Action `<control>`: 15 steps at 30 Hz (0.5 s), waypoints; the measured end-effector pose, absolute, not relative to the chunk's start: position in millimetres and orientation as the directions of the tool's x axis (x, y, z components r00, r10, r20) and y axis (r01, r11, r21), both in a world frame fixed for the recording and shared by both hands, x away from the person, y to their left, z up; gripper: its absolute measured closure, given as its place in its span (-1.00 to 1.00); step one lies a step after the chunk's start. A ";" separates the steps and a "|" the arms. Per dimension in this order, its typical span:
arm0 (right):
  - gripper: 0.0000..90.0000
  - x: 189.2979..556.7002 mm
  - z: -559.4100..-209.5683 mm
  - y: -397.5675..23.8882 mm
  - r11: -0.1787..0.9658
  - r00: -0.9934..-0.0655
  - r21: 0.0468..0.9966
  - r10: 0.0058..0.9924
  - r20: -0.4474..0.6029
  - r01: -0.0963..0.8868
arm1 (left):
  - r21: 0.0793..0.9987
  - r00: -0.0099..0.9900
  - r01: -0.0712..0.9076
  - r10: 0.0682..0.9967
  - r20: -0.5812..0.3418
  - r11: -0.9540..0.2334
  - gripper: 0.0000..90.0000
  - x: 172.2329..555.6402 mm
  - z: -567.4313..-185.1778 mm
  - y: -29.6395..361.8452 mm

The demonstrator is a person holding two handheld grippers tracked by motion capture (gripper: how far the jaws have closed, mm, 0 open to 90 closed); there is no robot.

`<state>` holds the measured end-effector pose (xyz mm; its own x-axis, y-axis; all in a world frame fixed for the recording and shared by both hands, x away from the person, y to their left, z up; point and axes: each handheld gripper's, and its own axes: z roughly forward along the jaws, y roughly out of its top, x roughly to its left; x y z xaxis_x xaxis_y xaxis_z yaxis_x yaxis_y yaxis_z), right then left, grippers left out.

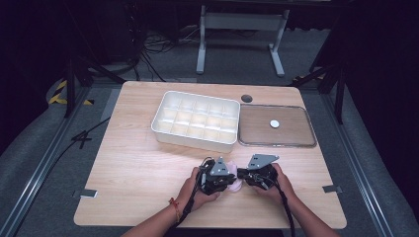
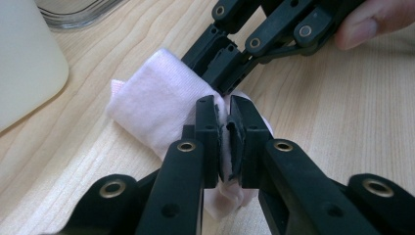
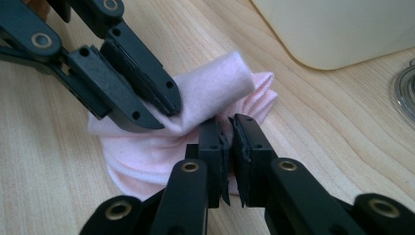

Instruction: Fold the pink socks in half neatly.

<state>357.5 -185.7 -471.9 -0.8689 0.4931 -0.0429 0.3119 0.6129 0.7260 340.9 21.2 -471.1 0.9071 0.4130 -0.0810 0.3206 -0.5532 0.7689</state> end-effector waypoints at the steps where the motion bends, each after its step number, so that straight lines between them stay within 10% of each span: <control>1: 0.84 357.4 -469.5 -188.1 0.608 -0.870 0.733 0.491 -0.047 0.304 | 0.768 0.907 0.319 0.413 -0.079 -0.555 0.85 340.9 -471.2 21.0; 15: 0.78 357.0 -451.9 -191.3 0.472 -0.853 0.839 0.522 -0.018 0.271 | 0.767 0.907 0.325 0.412 -0.087 -0.554 0.83 342.2 -472.4 20.3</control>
